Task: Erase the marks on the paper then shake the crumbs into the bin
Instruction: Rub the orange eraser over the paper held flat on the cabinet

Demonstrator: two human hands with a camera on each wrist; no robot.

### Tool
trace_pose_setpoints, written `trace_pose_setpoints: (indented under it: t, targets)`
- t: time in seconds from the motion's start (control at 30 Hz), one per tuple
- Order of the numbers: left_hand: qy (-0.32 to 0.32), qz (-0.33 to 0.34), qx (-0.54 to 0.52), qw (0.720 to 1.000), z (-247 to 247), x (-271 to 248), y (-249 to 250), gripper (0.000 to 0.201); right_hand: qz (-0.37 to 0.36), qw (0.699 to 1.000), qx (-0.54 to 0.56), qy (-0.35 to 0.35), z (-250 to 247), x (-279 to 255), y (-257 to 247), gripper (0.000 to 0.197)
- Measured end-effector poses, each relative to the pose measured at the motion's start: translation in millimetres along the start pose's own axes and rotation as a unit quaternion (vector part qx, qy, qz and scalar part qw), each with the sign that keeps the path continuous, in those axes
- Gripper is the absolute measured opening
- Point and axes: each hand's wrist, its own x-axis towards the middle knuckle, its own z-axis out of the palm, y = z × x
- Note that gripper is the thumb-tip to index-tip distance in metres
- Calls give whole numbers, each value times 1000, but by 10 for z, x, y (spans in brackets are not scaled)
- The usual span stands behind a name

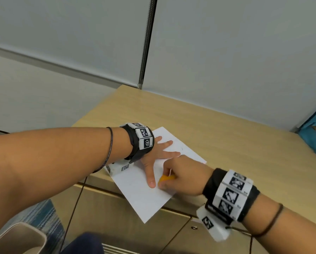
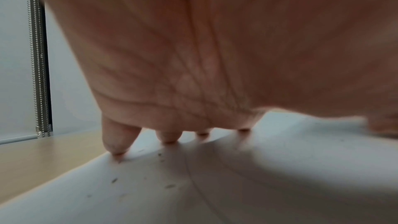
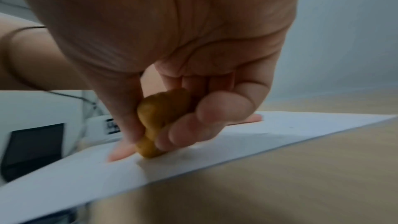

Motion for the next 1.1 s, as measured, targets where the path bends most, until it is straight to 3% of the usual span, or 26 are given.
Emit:
trace_pose_setpoints:
  t: [0.17,0.2,0.3,0.37,0.43,0.53,0.6,0.7,0.8,0.97,1.1]
  targets:
    - [0,-13,11,1000,20,8,5,138,133,989,-15,61,-214,208,429,30]
    - [1,-13,9,1000,20,10,-2,138,126,990,-24,60,-185,215,367,25]
    - [4,-4,-5,1000,17,10,-2,140,17,999,-18,35,-39,68,-83,16]
    - [6,-3,0,1000,10,5,9,143,-16,1000,-14,22,6,19,-190,31]
    - [5,-8,11,1000,20,-3,10,142,11,1000,-12,17,-61,96,-6,37]
    - [3,-12,14,1000,32,-3,24,142,115,992,-21,40,-222,214,360,32]
    - [2,-17,12,1000,24,-16,32,142,135,988,-42,61,-203,247,369,25]
    - [3,-16,4,1000,14,-28,36,141,39,998,-22,53,-59,109,-33,16]
    - [8,-12,6,1000,14,-16,30,144,-4,999,0,37,23,39,-165,34]
    - [10,-48,-15,999,-27,-23,41,142,139,987,-47,66,-250,195,465,24]
    - [7,-115,-70,991,-101,-12,126,145,173,969,134,112,-327,167,696,24]
